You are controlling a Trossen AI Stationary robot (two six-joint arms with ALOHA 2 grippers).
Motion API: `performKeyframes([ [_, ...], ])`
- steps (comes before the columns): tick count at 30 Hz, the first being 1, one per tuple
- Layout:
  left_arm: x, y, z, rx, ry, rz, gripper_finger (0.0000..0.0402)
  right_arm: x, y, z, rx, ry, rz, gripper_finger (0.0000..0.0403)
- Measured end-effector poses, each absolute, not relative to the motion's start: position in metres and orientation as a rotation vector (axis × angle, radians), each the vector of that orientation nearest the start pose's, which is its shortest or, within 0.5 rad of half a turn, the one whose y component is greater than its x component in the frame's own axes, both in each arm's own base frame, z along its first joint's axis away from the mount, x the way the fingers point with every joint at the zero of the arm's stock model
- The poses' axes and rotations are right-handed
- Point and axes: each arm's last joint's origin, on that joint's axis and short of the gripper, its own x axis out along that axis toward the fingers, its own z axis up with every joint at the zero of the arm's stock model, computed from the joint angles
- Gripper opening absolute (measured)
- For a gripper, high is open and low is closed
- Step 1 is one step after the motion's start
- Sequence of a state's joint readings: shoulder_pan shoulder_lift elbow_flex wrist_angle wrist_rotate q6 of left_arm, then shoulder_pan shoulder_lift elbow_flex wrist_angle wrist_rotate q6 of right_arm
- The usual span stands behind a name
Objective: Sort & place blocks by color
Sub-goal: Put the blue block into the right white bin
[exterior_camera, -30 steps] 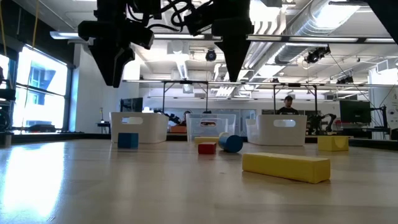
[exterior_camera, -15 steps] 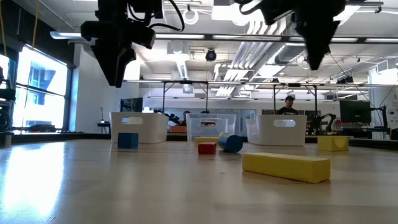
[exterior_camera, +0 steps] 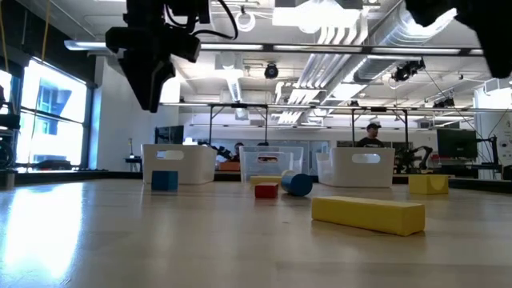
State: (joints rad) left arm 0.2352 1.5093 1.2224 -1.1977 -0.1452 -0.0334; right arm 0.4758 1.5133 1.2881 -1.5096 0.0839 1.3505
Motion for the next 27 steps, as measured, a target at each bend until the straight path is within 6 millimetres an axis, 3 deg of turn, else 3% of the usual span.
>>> performKeyframes([
  [5,0.258,0.066,0.259,-0.086,1.463,0.327,0.0213,0.203,0.122,0.264,0.624,1.549,-0.887,0.0155],
  [12,0.26,0.067,0.26,-0.068,1.441,0.314,0.0213,0.192,0.144,0.252,0.763,1.531,-0.963,0.0215],
  [18,0.261,0.067,0.26,-0.034,1.441,0.285,0.0213,0.185,0.164,0.251,0.929,1.41,-1.042,0.0259],
  [27,0.266,0.068,0.261,-0.009,1.389,0.273,0.0213,0.177,0.185,0.248,1.087,1.166,-1.132,0.0265],
])
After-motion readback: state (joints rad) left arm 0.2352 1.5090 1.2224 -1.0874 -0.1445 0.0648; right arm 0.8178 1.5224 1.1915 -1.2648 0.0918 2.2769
